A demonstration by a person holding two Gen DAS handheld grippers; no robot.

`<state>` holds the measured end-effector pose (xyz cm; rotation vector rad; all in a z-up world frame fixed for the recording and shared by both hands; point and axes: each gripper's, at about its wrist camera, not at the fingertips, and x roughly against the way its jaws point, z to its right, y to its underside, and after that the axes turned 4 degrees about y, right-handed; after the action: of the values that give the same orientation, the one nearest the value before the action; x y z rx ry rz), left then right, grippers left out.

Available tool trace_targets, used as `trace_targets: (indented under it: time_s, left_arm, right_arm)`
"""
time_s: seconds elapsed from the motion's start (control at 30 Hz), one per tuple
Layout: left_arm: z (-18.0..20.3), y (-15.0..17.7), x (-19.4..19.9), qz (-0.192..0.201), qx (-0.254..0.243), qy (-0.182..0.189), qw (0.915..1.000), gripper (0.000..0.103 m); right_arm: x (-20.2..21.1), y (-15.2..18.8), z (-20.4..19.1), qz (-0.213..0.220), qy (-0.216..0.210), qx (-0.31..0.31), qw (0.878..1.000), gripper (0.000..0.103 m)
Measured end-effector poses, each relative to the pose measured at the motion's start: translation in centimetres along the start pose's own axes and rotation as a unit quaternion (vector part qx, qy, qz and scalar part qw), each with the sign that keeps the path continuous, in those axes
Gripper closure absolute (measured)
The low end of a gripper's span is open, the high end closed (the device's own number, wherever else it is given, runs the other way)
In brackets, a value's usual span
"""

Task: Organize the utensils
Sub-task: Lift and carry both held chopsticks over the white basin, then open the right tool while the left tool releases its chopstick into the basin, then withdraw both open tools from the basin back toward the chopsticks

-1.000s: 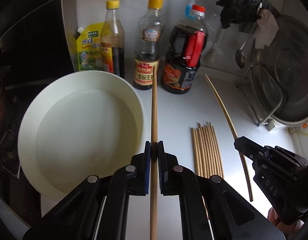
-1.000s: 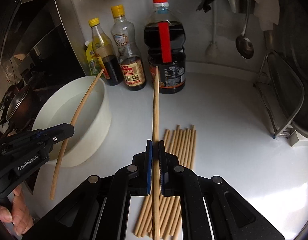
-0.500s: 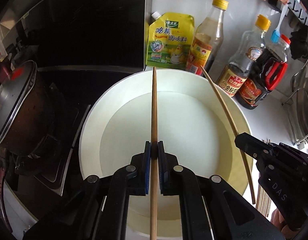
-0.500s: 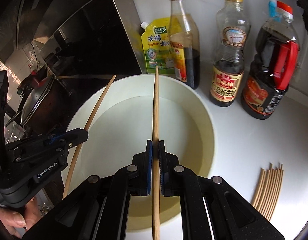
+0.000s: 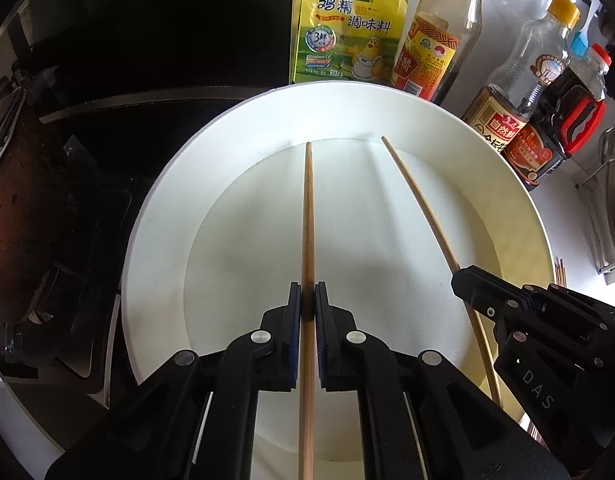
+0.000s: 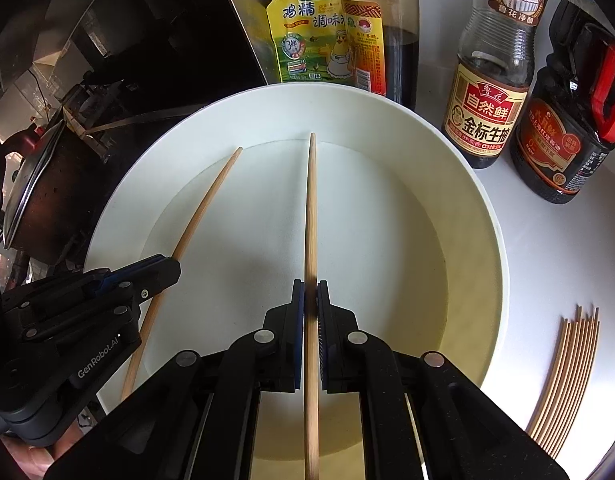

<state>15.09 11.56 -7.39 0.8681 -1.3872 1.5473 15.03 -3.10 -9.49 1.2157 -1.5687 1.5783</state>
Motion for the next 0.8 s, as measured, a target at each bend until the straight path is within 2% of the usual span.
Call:
trace_targets:
  time_s: [0.13, 0.2, 0.27, 0.4, 0.53, 0.6, 0.67, 0.8]
  left_arm:
    - [-0.3, 0.0, -0.4, -0.003, 0.005, -0.004, 1.0, 0.095]
    - [-0.4, -0.1, -0.4, -0.002, 0.009, -0.006, 0.9999, 0.09]
    - [-0.5, 0.0, 0.0, 0.004, 0.012, -0.006, 0.9999, 0.073]
    - [-0.5, 0.1, 1.1, 0.018, 0.018, -0.015, 0.9996, 0.058]
    - [-0.6, 0.4, 2.3, 0.028, 0.026, -0.024, 0.999, 0.055]
    - [-0.6, 0.7, 2.8, 0.031, 0.029, -0.026, 0.9988, 0.051]
    - [-0.5, 1.1, 3.4, 0.037, 0.031, -0.028, 0.9984, 0.041]
    - [-0.2, 2.1, 4.6, 0.044, 0.035, -0.036, 0.9977, 0.04]
  right_arm:
    - [-0.4, 0.1, 0.2, -0.004, 0.004, -0.006, 1.0, 0.097]
    - [-0.4, 0.1, 0.3, -0.005, 0.006, -0.007, 1.0, 0.097]
    - [-0.2, 0.1, 0.4, 0.001, 0.01, -0.008, 1.0, 0.093]
    - [0.8, 0.1, 0.6, 0.015, 0.018, -0.002, 1.0, 0.093]
    - [1.9, 0.2, 0.7, 0.025, 0.019, 0.002, 0.999, 0.089]
    - [2.4, 0.3, 0.6, 0.03, 0.016, 0.006, 0.999, 0.083]
    - [3.1, 0.6, 0.4, 0.036, 0.014, 0.011, 0.999, 0.079]
    - [4.0, 1.1, 0.2, 0.042, 0.011, 0.017, 0.999, 0.078]
